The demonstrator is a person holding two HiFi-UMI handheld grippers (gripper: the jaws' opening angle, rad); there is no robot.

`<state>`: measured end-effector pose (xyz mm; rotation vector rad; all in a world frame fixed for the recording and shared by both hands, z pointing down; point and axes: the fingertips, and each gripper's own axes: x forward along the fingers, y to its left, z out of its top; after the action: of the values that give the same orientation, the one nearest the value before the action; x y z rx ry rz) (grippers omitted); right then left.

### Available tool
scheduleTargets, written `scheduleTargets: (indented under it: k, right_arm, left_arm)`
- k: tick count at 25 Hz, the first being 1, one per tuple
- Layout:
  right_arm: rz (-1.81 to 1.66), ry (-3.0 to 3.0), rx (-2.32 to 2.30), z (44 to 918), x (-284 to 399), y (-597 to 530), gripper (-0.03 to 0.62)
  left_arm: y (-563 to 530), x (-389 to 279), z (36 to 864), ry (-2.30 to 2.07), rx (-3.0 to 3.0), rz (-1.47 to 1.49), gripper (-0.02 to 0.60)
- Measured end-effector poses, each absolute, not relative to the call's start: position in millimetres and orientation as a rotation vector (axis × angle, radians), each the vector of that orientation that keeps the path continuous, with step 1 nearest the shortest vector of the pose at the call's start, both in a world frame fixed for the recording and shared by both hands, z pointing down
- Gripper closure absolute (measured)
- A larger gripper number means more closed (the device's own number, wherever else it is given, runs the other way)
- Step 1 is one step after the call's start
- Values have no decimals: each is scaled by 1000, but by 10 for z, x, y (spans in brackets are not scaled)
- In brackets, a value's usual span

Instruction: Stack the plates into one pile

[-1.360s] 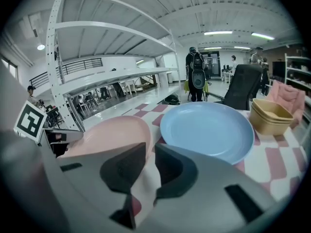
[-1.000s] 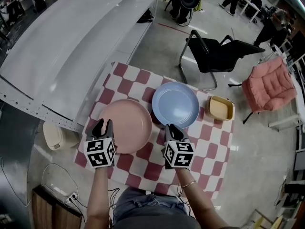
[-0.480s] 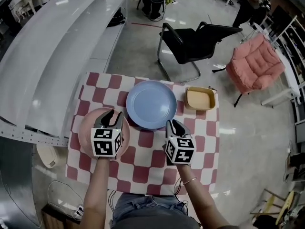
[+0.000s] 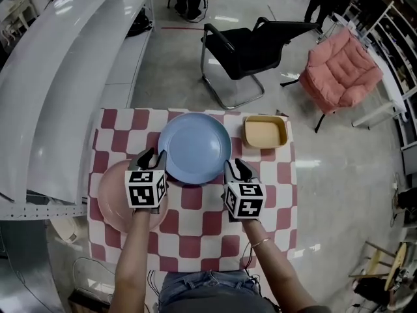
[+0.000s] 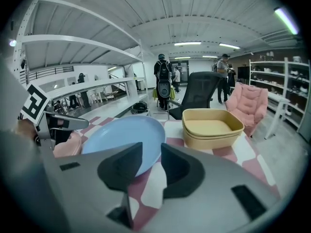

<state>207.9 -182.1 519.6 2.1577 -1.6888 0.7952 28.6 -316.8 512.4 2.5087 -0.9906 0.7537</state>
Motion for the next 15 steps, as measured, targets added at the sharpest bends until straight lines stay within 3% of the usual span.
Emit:
scheduleTargets:
  k: [15]
  right_arm:
    - [903, -1577, 2151, 5493, 2420, -2184, 456]
  left_arm:
    - [-3608, 373, 5388, -954, 2432, 918, 433]
